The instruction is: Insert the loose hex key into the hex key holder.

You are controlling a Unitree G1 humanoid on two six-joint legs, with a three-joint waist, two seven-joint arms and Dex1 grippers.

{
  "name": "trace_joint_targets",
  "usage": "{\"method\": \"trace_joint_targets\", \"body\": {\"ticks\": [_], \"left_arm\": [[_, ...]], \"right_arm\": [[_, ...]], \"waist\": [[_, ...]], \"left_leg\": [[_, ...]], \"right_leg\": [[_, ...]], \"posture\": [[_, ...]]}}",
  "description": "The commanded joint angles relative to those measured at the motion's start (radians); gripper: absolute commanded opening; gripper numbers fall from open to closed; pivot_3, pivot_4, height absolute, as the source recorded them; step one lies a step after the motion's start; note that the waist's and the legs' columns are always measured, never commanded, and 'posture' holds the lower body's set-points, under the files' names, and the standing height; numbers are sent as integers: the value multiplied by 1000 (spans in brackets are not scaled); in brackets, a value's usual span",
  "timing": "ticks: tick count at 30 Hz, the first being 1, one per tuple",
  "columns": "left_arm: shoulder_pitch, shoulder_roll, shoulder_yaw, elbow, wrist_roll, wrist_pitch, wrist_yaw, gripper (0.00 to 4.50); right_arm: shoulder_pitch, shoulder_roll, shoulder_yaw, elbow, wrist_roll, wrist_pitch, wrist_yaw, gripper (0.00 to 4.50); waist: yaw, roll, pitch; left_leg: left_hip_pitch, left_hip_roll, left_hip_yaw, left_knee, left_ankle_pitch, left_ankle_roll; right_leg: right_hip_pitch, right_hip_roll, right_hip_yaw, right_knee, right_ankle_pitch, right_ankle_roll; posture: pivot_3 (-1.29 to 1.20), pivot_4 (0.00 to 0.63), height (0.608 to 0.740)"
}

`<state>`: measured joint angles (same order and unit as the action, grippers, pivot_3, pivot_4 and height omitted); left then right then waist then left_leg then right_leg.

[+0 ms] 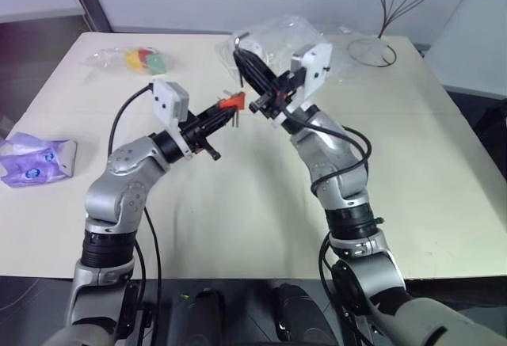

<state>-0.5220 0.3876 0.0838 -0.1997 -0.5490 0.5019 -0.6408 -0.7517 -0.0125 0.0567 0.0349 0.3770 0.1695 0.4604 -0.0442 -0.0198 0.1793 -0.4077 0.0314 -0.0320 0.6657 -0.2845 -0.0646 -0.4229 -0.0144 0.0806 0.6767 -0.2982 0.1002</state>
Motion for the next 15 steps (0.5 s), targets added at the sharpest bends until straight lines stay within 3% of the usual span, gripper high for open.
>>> {"method": "trace_joint_targets", "body": {"ticks": [1,15], "left_arm": [[-12,-3,5,-41,-9,-11,6,0],[-15,-5,7,-49,-27,-4,12,0]], "right_arm": [[-1,12,5,-42,3,-9,2,23],[3,16,3,-21,-4,-22,3,23]], "waist": [[0,0,0],[0,0,0]], "left_leg": [[0,0,0,0,0,0],[0,0,0,0,0,0]], "right_leg": [[0,0,0,0,0,0],[-1,0,0,2,0,0]], "posture": [[0,150,740],[0,150,740]]}}
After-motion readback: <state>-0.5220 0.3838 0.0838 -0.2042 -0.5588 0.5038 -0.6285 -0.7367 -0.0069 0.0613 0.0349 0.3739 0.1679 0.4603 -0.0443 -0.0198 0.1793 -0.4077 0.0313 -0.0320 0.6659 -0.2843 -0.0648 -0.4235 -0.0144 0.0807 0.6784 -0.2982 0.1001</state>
